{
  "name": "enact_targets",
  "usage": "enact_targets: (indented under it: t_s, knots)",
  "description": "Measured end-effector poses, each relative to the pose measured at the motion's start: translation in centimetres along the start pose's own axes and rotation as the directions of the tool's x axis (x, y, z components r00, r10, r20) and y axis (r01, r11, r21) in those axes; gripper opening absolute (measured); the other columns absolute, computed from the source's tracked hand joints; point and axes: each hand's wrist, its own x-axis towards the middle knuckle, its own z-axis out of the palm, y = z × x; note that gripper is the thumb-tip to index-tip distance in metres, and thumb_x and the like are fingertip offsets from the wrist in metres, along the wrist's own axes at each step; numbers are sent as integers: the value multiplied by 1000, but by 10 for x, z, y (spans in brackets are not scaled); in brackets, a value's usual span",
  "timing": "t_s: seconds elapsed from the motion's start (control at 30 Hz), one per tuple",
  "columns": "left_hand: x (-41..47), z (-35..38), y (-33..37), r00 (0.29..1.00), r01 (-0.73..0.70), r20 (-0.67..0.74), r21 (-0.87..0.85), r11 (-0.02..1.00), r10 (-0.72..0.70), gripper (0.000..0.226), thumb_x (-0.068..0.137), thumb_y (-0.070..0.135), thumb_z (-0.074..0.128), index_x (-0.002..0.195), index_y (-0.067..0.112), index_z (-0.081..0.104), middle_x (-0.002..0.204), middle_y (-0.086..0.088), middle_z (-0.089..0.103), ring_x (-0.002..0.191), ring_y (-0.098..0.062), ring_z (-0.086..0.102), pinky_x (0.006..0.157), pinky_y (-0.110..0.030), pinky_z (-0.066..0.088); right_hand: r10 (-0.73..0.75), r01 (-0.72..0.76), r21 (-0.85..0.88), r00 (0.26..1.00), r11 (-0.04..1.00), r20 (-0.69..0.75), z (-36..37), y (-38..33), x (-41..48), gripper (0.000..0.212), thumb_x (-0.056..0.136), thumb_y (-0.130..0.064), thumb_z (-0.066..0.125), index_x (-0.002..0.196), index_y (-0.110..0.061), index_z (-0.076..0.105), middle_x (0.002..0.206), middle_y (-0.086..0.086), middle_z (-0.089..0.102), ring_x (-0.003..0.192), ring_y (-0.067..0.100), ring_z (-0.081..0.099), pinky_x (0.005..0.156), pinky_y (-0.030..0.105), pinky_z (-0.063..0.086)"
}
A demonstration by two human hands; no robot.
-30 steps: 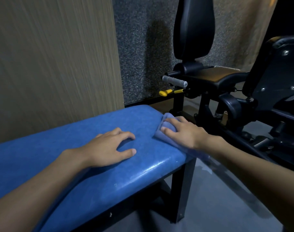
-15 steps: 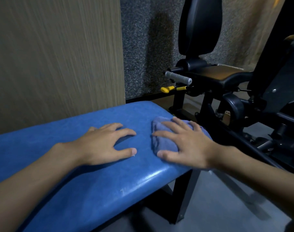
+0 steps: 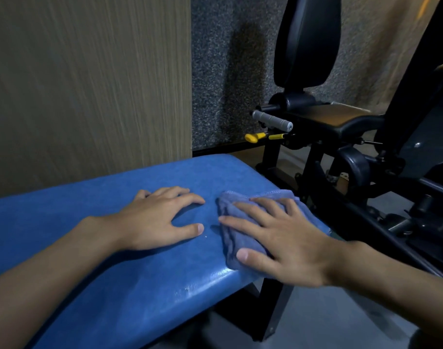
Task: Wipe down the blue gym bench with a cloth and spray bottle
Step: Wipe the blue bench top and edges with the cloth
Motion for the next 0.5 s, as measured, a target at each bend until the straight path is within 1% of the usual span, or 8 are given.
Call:
enact_targets:
  t_s: [0.07, 0.13, 0.2, 0.27, 0.33, 0.4, 0.43, 0.5]
  knots:
    - [-1, 0, -4, 1000, -8, -7, -4, 1000, 8, 80, 67, 88, 18, 139, 55, 28, 150, 24, 27, 142, 0, 22, 112, -42, 22, 27, -27, 10, 1000, 1000, -2, 0, 11, 8, 67, 81, -78, 5, 143, -56, 7, 160, -14, 10, 145, 20, 11, 111, 54, 14]
    - [-3, -1, -6, 1000, -6, -15, -15, 1000, 6, 80, 67, 87, 18, 139, 54, 29, 152, 24, 25, 142, 0, 21, 113, -40, 20, 174, -177, 73, 984, 982, 37, 3, 32, 29, 74, 74, -83, 8, 142, -54, 18, 160, -14, 9, 147, 20, 10, 112, 57, 15]
    - [-6, 0, -6, 1000, 7, -18, -23, 1000, -8, 81, 67, 88, 17, 140, 55, 28, 155, 19, 22, 145, -2, 17, 115, -41, 17, 369, -371, 246, 928, 895, 58, 5, 60, 54, 76, 74, -85, 17, 140, -50, 30, 158, -8, 21, 144, 24, 23, 111, 55, 24]
    - [-7, 1, -4, 999, 38, -10, -29, 999, -39, 81, 66, 89, 16, 140, 58, 25, 158, 13, 20, 148, -6, 12, 118, -47, 14, 472, -461, 406, 878, 789, 80, 8, 77, 70, 68, 78, -82, 28, 137, -48, 37, 149, -1, 35, 135, 29, 39, 108, 48, 31]
    - [-7, 2, -4, 998, 59, 8, -37, 998, -59, 82, 65, 90, 16, 140, 60, 22, 160, 9, 19, 149, -6, 9, 118, -51, 13, 474, -478, 365, 874, 799, 106, 10, 79, 73, 67, 78, -82, 27, 136, -50, 35, 146, 0, 36, 131, 32, 42, 105, 48, 34]
    - [-7, 0, -5, 998, 60, 26, -42, 997, -59, 82, 64, 90, 16, 141, 60, 21, 161, 8, 19, 149, -6, 10, 118, -51, 14, 432, -447, 248, 895, 860, 115, 5, 62, 62, 79, 71, -88, 16, 140, -52, 27, 153, -3, 27, 136, 32, 35, 105, 52, 32]
    - [-6, -1, -6, 998, 58, 28, -37, 998, -57, 82, 64, 90, 15, 141, 60, 21, 160, 9, 19, 148, -7, 11, 117, -50, 15, 390, -403, 184, 915, 896, 105, 1, 49, 54, 84, 67, -90, 10, 142, -52, 23, 157, -5, 21, 140, 30, 28, 107, 54, 28]
    - [-4, -2, -8, 999, 47, 11, -9, 999, -47, 82, 65, 87, 13, 141, 58, 22, 158, 13, 22, 146, -7, 16, 114, -47, 20, 231, -236, 79, 970, 968, 77, -4, 21, 35, 88, 64, -92, 4, 143, -53, 17, 161, -6, 14, 147, 26, 13, 112, 57, 16]
